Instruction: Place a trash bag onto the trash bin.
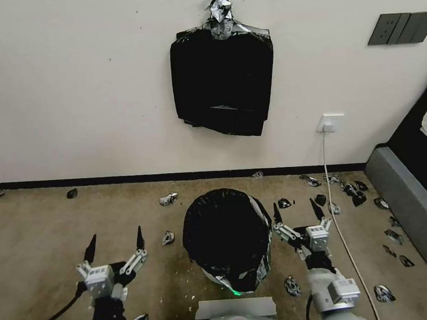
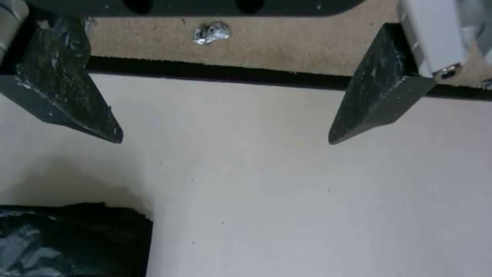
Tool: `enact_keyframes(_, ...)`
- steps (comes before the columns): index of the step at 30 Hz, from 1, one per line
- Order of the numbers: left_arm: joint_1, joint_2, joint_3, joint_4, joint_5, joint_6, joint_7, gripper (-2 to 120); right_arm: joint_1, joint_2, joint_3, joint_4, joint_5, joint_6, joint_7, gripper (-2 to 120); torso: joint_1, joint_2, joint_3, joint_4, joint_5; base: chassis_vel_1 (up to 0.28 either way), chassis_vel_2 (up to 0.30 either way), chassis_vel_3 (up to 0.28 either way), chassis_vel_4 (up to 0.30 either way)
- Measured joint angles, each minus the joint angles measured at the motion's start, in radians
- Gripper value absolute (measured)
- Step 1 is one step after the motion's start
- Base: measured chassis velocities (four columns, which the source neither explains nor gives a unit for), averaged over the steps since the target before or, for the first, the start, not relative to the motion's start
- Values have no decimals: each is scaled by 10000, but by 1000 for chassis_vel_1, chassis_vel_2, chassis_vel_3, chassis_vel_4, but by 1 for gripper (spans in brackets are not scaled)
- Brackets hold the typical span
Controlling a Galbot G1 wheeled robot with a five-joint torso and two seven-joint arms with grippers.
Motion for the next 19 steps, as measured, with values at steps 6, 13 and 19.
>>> enact_keyframes(6, -20, 25, 21, 8, -7, 7, -6, 100, 24, -22, -5, 16, 42, -7, 8, 100, 0, 0, 0, 0, 0, 0, 0, 0, 0)
enact_keyframes(13, -39, 43, 33, 13, -29, 39, -22, 100, 47, -39, -26, 20, 65, -39, 21, 100, 0, 0, 1, 0, 0, 0, 0, 0, 0)
enact_keyframes(19, -47, 51, 37, 13, -43, 58, -29, 100, 56, -45, -37, 21, 75, -54, 29, 100, 0, 0, 1, 0, 0, 0, 0, 0, 0)
